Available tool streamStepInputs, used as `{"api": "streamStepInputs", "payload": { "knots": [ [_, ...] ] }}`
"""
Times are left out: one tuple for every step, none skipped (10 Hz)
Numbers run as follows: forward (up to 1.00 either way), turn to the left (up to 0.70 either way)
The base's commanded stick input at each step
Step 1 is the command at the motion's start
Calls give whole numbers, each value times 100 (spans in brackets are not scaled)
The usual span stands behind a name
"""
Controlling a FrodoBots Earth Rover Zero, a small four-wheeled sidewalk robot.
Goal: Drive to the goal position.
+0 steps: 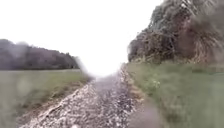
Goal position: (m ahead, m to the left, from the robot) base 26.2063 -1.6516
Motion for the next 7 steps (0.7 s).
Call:
{"api": "streamStepInputs", "payload": {
  "knots": [
    [85,0],
    [85,0],
    [85,0],
    [85,0],
    [85,0],
    [85,0],
    [85,0]
  ]
}}
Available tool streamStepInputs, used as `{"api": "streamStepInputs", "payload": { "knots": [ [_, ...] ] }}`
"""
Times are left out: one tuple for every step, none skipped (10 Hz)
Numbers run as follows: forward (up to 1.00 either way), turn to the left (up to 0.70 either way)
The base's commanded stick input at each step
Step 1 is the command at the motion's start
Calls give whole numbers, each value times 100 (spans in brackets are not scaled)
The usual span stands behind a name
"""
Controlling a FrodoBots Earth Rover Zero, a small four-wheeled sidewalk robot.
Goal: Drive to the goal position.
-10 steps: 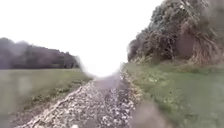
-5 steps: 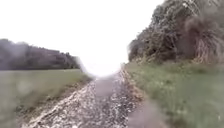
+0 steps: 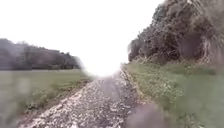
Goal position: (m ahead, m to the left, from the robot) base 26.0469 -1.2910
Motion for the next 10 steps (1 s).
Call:
{"api": "streamStepInputs", "payload": {
  "knots": [
    [85,0],
    [85,0],
    [85,0],
    [85,0],
    [85,0],
    [85,0],
    [85,0],
    [85,0],
    [85,0],
    [85,0]
  ]
}}
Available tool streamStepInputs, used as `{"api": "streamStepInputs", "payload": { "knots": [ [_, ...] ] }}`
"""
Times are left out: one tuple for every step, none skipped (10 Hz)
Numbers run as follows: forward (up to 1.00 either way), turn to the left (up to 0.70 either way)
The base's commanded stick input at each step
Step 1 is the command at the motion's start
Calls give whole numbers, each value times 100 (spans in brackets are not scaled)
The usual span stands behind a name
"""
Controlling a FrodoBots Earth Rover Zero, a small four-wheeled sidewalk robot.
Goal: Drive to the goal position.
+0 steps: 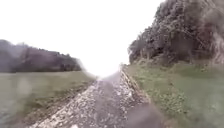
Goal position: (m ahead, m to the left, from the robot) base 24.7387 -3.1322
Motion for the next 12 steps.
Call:
{"api": "streamStepInputs", "payload": {
  "knots": [
    [85,-32],
    [85,-33],
    [85,-34],
    [85,-22],
    [85,-8],
    [85,0],
    [85,0],
    [85,0],
    [85,0],
    [85,0],
    [85,0],
    [85,0]
  ]
}}
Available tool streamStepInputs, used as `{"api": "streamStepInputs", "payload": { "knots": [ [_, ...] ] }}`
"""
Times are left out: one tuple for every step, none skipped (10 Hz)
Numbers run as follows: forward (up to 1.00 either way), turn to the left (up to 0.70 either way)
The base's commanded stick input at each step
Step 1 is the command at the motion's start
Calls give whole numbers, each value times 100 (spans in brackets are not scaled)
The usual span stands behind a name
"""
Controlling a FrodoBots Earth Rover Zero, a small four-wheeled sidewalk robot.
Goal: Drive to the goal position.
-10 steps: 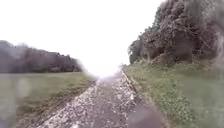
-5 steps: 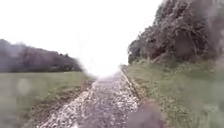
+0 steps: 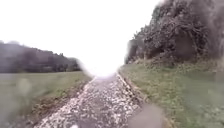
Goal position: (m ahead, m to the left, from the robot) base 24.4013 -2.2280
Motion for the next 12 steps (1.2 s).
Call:
{"api": "streamStepInputs", "payload": {
  "knots": [
    [85,0],
    [85,0],
    [85,0],
    [85,0],
    [85,0],
    [85,0],
    [85,0],
    [85,0],
    [85,0],
    [85,0],
    [85,0],
    [85,0]
  ]
}}
